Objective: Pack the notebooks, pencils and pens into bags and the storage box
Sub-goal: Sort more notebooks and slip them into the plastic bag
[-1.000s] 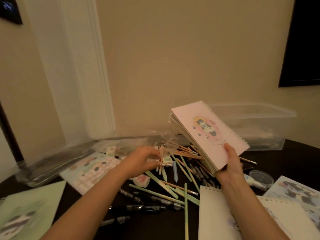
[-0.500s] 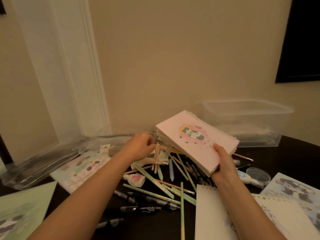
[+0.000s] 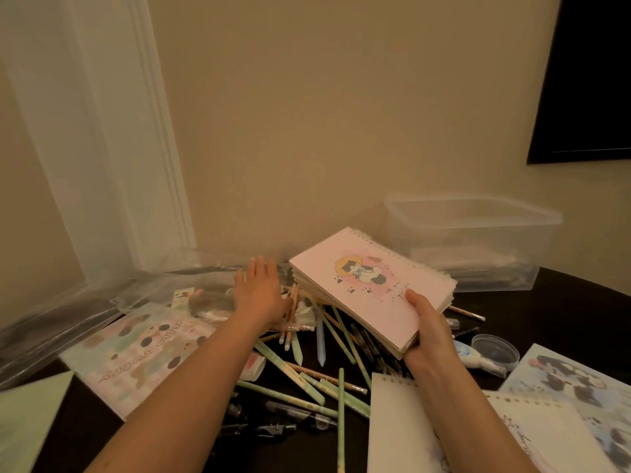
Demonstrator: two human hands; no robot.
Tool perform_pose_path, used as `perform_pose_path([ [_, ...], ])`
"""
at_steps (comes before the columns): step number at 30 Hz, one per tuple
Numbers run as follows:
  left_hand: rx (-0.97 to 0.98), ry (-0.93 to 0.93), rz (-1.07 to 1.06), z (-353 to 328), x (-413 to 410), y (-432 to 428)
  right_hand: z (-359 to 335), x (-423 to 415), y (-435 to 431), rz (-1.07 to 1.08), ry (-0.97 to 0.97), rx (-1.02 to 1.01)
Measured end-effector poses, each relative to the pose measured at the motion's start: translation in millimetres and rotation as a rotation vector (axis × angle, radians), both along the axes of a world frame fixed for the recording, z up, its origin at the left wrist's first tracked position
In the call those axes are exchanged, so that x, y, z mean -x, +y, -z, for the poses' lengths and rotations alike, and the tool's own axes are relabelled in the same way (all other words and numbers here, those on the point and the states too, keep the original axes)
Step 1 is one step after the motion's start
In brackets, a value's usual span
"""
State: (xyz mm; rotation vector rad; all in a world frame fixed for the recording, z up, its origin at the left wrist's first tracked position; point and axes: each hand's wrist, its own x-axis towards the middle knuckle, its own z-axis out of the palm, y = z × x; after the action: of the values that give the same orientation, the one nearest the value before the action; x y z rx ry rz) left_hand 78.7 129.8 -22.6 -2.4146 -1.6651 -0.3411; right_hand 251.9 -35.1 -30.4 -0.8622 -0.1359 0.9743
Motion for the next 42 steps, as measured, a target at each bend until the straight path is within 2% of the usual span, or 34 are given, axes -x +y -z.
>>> perform_pose_path([
  [2, -0.114, -0.012, 0.018, 1.0, 0.2, -2.1, 0.4, -0.3, 0.5, 0.005, 0.0, 0.009],
  [9, -0.153, -0.151, 0.116, -20.1, 6.1, -3.4, -1.5, -0.7, 0.2, -0.019, -0.006, -0.014],
  [13, 0.006, -0.451, 0.189, -30.3, 11.0, -4.4, -3.8, -1.5, -1.3, -0.043, 0.009, -0.067],
  [18, 0.188, -0.56, 0.379, -25.7, 26.2, -12.3, -13.0, -10.6, -10.0, -0.112, -0.1, -0.058],
  [22, 0.223, -0.708, 0.311, -16.2, 40.2, -8.3, -14.8, -16.0, -18.3, -0.174, -0.174, 0.037],
  [29, 0.197, -0.707, 0.319, -13.1, 52.4, -4.7, -15.3, -15.0, -21.7, -0.269, -0.2, 0.091],
  [37, 0.196, -0.53, 0.433, -11.3, 53.1, -21.5, -18.5, -6.9, -22.2, -0.231, -0.121, -0.15],
  [42, 0.212, -0.574, 0.464, 3.9, 48.5, -29.2, -19.4, 0.3, -21.9, -0.203, -0.097, -0.224],
])
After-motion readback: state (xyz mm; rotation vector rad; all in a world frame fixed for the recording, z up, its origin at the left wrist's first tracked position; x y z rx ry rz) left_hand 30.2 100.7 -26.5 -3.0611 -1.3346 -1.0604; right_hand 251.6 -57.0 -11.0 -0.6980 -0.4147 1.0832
